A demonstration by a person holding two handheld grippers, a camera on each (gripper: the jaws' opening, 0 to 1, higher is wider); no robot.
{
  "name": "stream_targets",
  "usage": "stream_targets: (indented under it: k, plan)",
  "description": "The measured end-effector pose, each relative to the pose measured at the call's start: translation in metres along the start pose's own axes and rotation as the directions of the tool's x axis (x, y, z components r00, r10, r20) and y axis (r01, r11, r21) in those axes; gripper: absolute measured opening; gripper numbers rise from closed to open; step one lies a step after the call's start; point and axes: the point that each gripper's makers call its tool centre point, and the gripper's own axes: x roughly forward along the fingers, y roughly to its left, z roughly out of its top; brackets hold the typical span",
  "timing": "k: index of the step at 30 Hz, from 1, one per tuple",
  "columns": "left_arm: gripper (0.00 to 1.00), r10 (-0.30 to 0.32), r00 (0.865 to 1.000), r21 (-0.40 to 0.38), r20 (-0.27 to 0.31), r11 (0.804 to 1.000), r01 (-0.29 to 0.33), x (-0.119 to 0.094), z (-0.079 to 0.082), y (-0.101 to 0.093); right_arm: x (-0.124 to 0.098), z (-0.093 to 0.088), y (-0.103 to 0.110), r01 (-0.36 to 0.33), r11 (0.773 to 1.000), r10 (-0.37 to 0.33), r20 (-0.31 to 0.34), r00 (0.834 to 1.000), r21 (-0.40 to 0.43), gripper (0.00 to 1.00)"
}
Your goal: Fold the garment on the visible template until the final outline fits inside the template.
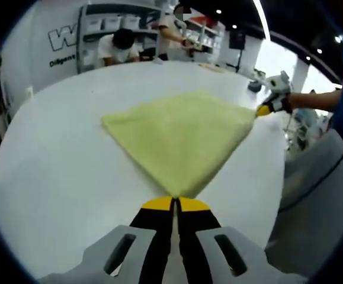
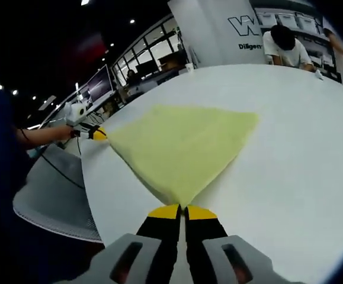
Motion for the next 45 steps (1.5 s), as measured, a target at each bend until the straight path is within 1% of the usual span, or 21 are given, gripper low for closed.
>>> stream_targets:
  k: [5,7,9,13,15,17,19,21,22,23,25,26,30,31,32,35,37,39,41,42,45]
  plan:
    - [0.00,-0.009,1.000,0.017,-0.018,1.000,0.009,-0.007,-0.007,-0.013,-0.009,-0.011,0.004,0.010,1.000,-0.010,0.021,1.000,0.019,0.00]
    - [0.00,0.007,1.000,0.019,-0.005,1.000,-0.007,-0.008,-0.007,-0.016,-0.010,-0.015,0.008,0.001,1.000,-0.002,0.019,1.000,0.023,0.00]
    - [0.00,0.000,1.000,0.012,0.003,1.000,0.000,-0.009,-0.010,-0.018,-0.010,-0.017,0.007,0.011,0.999,-0.011,0.009,1.000,0.046,0.00]
    - [0.00,0.011,1.000,0.003,0.004,1.000,-0.011,-0.014,-0.014,-0.020,-0.014,-0.019,0.002,0.040,0.998,-0.040,-0.002,0.999,0.041,0.13]
    - [0.00,0.018,1.000,0.003,0.002,1.000,-0.018,-0.015,-0.015,-0.019,-0.016,-0.020,0.000,0.047,0.998,-0.047,-0.001,0.999,0.037,0.13]
    - [0.00,0.054,0.998,-0.034,0.014,0.998,-0.053,-0.028,-0.025,-0.009,-0.028,-0.018,-0.007,0.085,0.994,-0.087,0.033,0.996,0.071,0.11]
    - [0.00,0.063,0.998,-0.051,0.030,0.997,-0.061,-0.032,-0.024,-0.007,-0.032,-0.016,-0.010,0.100,0.993,-0.103,0.044,0.994,0.066,0.11]
    - [0.00,0.084,0.995,-0.074,0.059,0.994,-0.079,-0.041,-0.020,-0.006,-0.037,-0.011,-0.013,0.119,0.992,-0.122,0.067,0.990,0.046,0.09]
    - [0.00,0.100,0.992,-0.064,0.071,0.993,-0.095,-0.046,-0.011,-0.012,-0.038,0.000,-0.014,0.132,0.991,-0.134,0.095,0.986,0.026,0.06]
    - [0.00,0.099,0.992,-0.061,0.075,0.994,-0.094,-0.046,-0.008,-0.014,-0.038,0.002,-0.013,0.132,0.991,-0.133,0.099,0.986,0.022,0.04]
    - [0.00,0.060,0.990,-0.029,0.127,0.998,-0.057,-0.038,0.013,-0.024,-0.030,0.017,-0.010,0.120,0.993,-0.119,0.120,0.986,-0.001,0.00]
    - [0.00,0.036,0.986,-0.010,0.160,0.999,-0.035,-0.033,0.037,-0.037,-0.017,0.033,0.001,0.089,0.994,-0.081,0.136,0.987,-0.055,0.00]
    - [0.00,-0.014,0.982,0.029,0.191,1.000,0.008,-0.009,0.063,-0.046,0.010,0.056,0.017,0.035,0.993,-0.017,0.154,0.988,-0.113,0.00]
    - [0.00,-0.041,0.979,0.045,0.200,0.998,0.033,0.001,0.071,-0.050,0.028,0.068,0.031,-0.005,0.989,0.027,0.152,0.988,-0.149,0.00]
    - [0.00,-0.080,0.981,0.083,0.179,0.994,0.066,0.021,0.083,-0.065,0.036,0.072,0.036,-0.021,0.986,0.044,0.140,0.989,-0.164,0.00]
    - [0.00,-0.125,0.979,0.172,0.162,0.980,0.097,0.047,0.100,-0.075,0.062,0.083,0.045,-0.047,0.974,0.073,0.112,0.991,-0.220,0.00]
    - [0.00,-0.177,0.974,0.208,0.139,0.967,0.146,0.077,0.114,-0.085,0.088,0.094,0.062,-0.083,0.962,0.111,0.096,0.989,-0.262,0.00]
    - [0.00,-0.202,0.973,0.247,0.110,0.954,0.170,0.091,0.116,-0.088,0.098,0.099,0.068,-0.106,0.957,0.134,0.090,0.987,-0.269,0.00]
    - [0.00,-0.214,0.973,0.254,0.086,0.949,0.186,0.102,0.119,-0.093,0.108,0.101,0.069,-0.121,0.949,0.149,0.075,0.986,-0.290,0.00]
    - [0.00,-0.222,0.972,0.264,0.078,0.945,0.195,0.107,0.120,-0.096,0.117,0.102,0.071,-0.139,0.940,0.165,0.058,0.985,-0.311,0.00]
    - [0.00,-0.226,0.972,0.271,0.069,0.942,0.200,0.125,0.120,-0.088,0.123,0.102,0.073,-0.154,0.931,0.177,0.042,0.983,-0.330,0.00]
